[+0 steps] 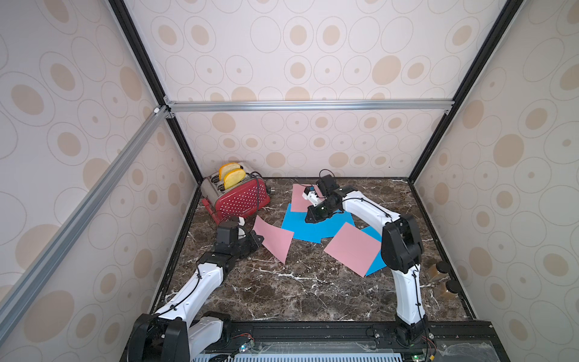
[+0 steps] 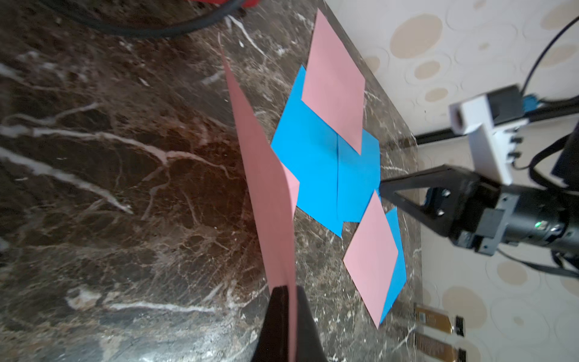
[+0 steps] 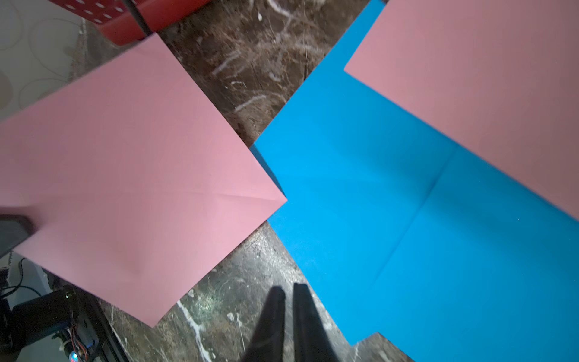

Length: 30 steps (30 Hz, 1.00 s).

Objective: Sort the scattered colored papers by color
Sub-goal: Pick up the colored paper from the center of the board, then place the colored paper at the center of the board.

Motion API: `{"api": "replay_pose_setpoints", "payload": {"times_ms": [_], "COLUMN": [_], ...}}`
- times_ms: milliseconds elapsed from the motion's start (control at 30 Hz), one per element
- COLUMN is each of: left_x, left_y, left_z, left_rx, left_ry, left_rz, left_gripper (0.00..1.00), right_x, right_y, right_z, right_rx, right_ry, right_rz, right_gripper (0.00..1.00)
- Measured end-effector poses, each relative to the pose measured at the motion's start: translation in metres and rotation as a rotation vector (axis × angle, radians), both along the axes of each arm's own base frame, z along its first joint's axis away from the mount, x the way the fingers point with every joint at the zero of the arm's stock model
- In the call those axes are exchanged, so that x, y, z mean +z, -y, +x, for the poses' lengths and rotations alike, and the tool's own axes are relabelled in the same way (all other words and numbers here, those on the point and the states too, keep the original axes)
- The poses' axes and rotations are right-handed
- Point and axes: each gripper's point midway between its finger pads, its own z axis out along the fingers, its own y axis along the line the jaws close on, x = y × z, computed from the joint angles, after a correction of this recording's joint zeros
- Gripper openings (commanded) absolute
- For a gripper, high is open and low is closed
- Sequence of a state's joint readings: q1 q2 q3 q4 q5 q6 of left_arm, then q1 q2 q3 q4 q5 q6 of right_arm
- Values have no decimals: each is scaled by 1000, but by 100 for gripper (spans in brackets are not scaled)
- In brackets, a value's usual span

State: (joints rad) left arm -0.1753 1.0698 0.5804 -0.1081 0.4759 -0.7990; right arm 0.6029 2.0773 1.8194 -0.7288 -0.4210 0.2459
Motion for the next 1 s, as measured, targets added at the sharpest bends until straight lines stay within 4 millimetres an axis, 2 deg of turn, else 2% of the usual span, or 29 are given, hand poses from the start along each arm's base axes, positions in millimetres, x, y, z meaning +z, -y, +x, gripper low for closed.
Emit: {"api": "replay_pose_setpoints", "payload": {"times_ms": [133,233,333,433,600,700,833,1000], "left_x": [12,22,20,5,-18,-16,-5,-12], "left_y": [10,17,21,20,12,3,-8,-16], "left_z": [-23,-40,-54,-70,-88,-94,-93,-101], "left_rx": [-103,-164,-209,-231,-228,-224,-239,-303], "left_ry": [-4,-21,-84,-195,-408,-506,-595,-718], "left_rz": [-12,-44,-57,-37,24,96,218,410], "left_gripper": [0,0,0,0,0,0,0,0], "right_x": [45,57,49,37,35,28,5,-8], "right_y": [27,47,60,67,61,54,48,41], "right_z": [-6,-9,-8,-9,-18,-26,-45,-63], "right_rx": [-36,-69,-96,-111,-90,-77,-73,-66], "right_ry": [72,83,59,19,-26,-75,-189,-294], "right_rz": [26,33,23,9,54,103,167,242], "right_gripper": [28,28,28,28,28,28,26,24]}}
